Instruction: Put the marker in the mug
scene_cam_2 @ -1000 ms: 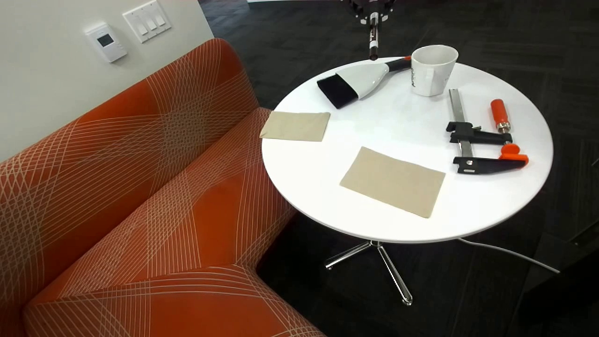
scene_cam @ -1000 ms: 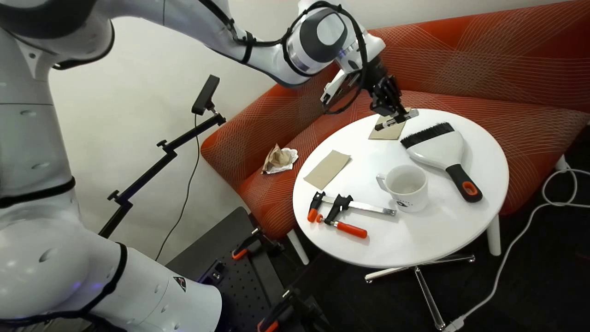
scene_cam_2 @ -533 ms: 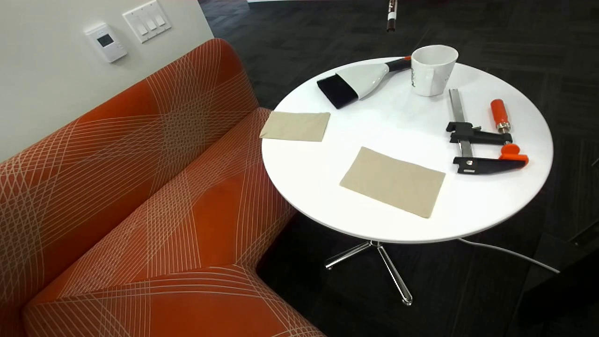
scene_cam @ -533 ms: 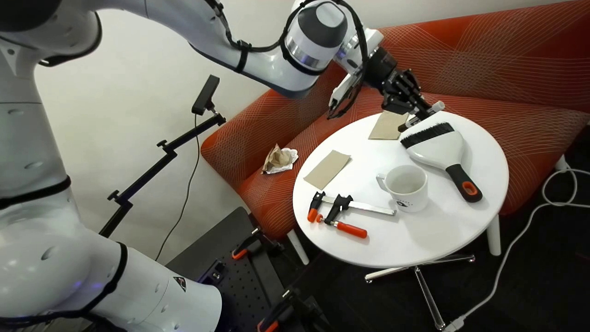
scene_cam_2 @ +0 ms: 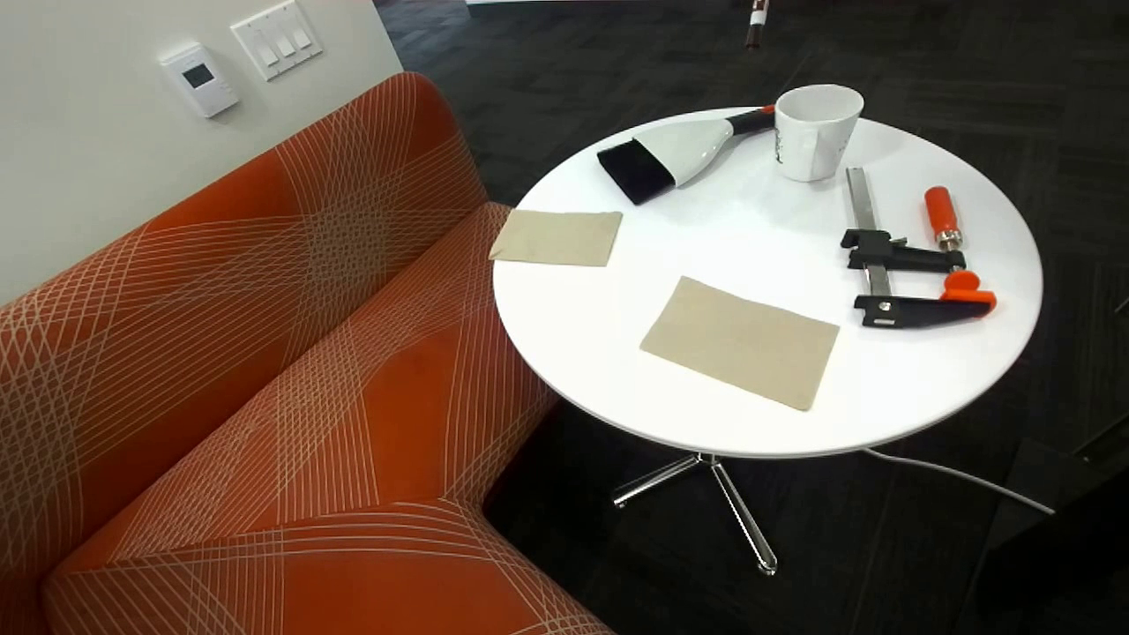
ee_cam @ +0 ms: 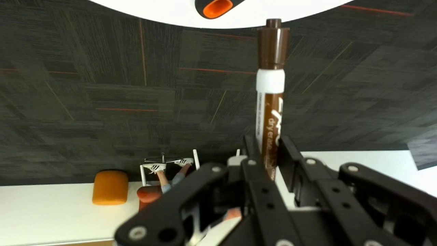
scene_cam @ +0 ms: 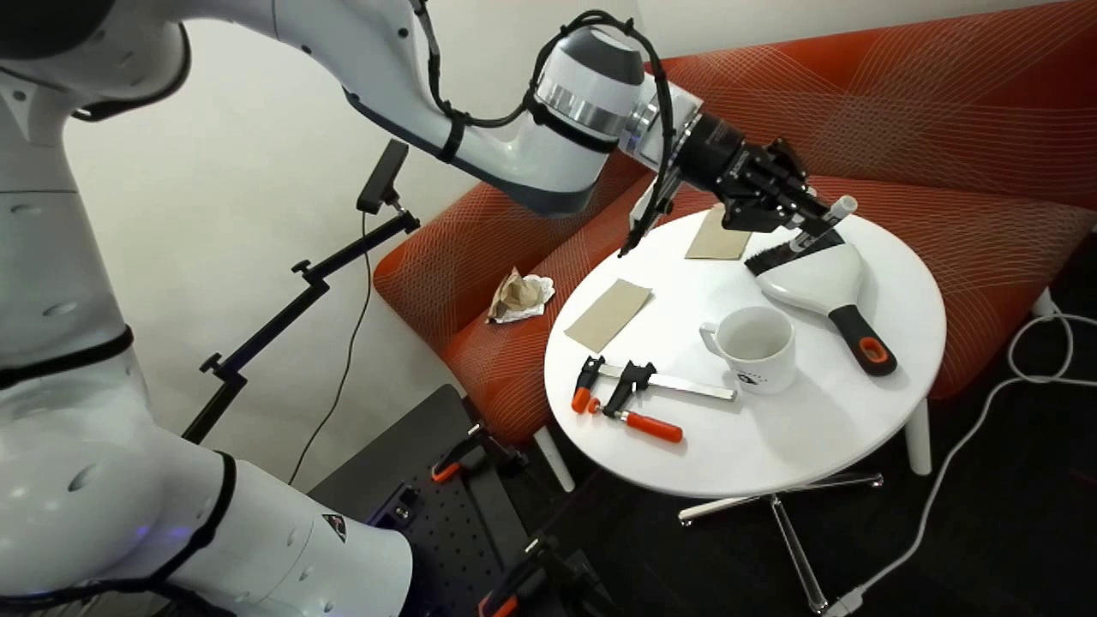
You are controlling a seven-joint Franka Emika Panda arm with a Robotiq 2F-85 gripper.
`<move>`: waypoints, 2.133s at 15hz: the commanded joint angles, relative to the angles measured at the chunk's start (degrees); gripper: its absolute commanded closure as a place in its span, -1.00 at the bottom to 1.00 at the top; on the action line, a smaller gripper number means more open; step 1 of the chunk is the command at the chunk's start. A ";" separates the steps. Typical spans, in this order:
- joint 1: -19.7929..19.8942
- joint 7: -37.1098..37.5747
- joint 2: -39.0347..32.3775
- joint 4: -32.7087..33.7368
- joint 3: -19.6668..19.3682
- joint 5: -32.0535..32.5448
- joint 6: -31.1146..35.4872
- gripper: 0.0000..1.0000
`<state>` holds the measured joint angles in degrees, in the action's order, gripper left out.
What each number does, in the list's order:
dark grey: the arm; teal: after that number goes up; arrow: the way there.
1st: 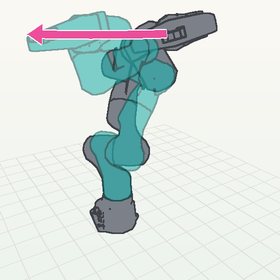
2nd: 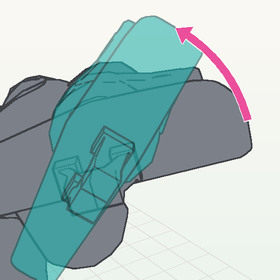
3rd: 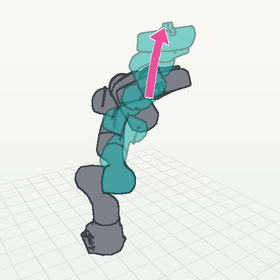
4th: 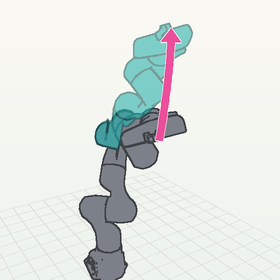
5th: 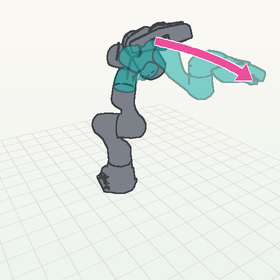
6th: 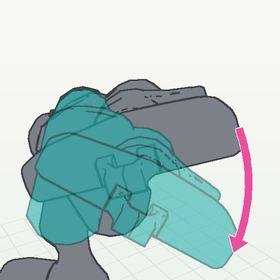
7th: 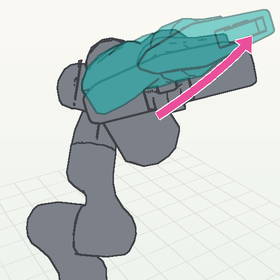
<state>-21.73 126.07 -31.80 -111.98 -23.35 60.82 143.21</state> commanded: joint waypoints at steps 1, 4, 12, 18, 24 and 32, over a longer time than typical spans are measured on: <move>4.17 8.04 2.63 -2.60 5.86 5.87 -5.88 0.90; 7.18 11.52 3.00 -3.81 10.50 7.35 -10.19 0.90; 11.89 13.85 3.50 -6.13 17.94 6.63 -16.51 0.90; 13.94 13.22 1.05 -5.42 19.37 6.06 -16.67 0.90; 14.54 12.67 -0.86 -5.33 20.52 5.49 -15.99 0.90; 14.03 12.61 -2.54 -5.57 22.15 5.07 -16.11 -0.04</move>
<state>-7.98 138.05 -35.05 -116.96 -1.91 66.30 128.19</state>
